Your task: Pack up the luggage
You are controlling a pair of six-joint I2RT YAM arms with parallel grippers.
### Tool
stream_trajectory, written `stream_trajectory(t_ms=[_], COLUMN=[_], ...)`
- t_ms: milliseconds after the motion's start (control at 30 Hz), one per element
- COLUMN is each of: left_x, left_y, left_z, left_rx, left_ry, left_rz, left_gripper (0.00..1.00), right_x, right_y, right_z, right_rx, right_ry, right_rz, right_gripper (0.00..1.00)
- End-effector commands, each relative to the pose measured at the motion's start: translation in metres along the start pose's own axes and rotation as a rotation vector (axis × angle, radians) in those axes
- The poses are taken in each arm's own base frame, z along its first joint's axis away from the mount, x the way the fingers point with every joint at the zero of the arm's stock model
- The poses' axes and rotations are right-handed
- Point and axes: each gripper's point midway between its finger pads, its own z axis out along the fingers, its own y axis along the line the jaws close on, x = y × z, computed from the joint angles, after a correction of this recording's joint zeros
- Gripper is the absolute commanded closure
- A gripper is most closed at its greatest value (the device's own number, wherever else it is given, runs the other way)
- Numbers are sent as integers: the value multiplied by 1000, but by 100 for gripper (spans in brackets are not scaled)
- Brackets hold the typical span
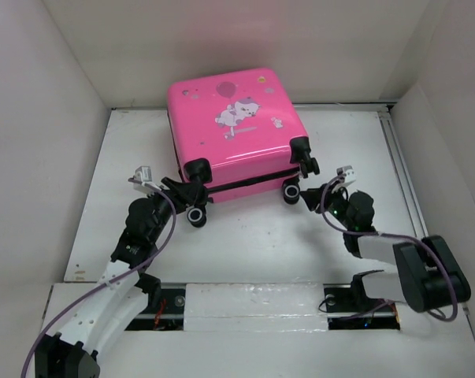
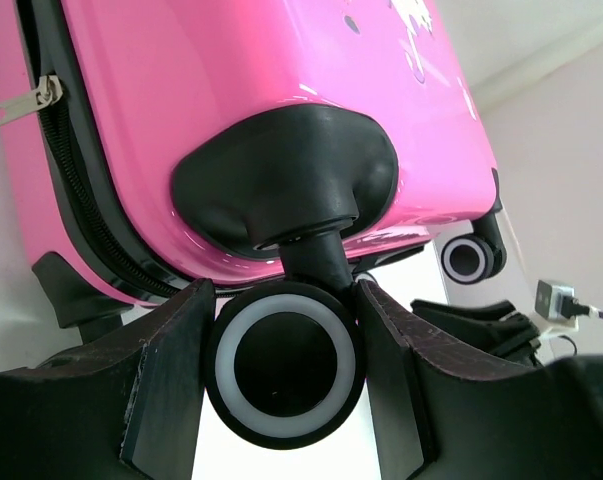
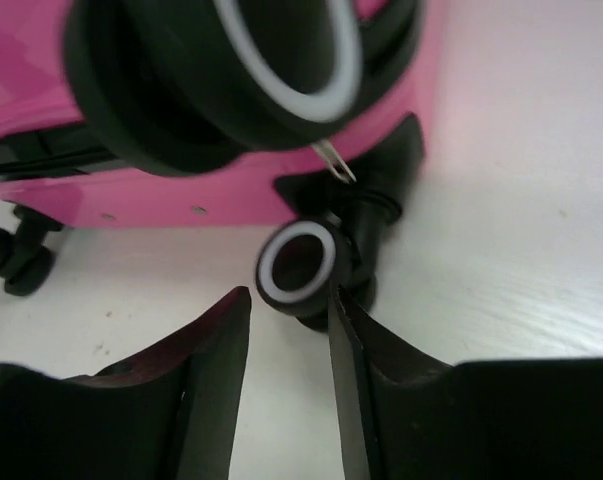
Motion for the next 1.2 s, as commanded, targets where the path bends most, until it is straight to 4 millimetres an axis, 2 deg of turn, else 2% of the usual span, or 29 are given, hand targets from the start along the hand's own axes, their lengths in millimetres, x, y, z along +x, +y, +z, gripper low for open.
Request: stream_trajectory(t_ms=[0,33,67,100,133,167,200,267,333,500,733,767,833,1000,1133,1167], left_x=[-28,-27,-25,-23,-23,-23,-23,-23,-23,-22,-22,-23,-24,-23,-24,-24], left_y=[-69,-70,-68,-69,-69,-69,-69,-69,-69,-68,-67,-69,-67,-66,-67,-67], left_z=[-10,-10,-8,-9,-9,-9,-9,-9,-9,-11,-12,-13,-14,-14,-15,-15], left_rx=[237,244,237,245,245,245,245,245,245,238,236,235,228,221,228,228], left_ry=[-42,-34,-28,-19,-19,-19,-19,-19,-19,-13,-11,-12,-18,-12,-18,-18], left_rz=[2,3,2,4,4,4,4,4,4,3,3,12,11,11,11,11], left_gripper=[100,100,100,100,100,100,100,100,100,100,100,100,100,100,100,100], right_x=[-67,-60,-75,-79,-67,-82,-85,-76,-82,-97,-111,-118,-126,-150,-156,-148], right_y=[51,41,44,44,38,39,39,27,27,30,25,20,25,21,22,16], right_z=[8,14,12,13,18,17,22,33,38,33,42,42,38,34,34,39], right_rx=[-258,-243,-263,-281,-285,-301,-309,-304,-307,-296,-286,-267,-276,-259,-271,-263], right_ry=[-274,-269,-348,-371,-346,-414,-428,-395,-410,-460,-493,-512,-535,-595,-604,-581], right_rz=[-139,-143,-180,-188,-168,-192,-189,-162,-181,-225,-246,-248,-260,-288,-291,-278], right_gripper=[56,55,55,54,52,52,52,51,51,48,47,47,47,47,47,47])
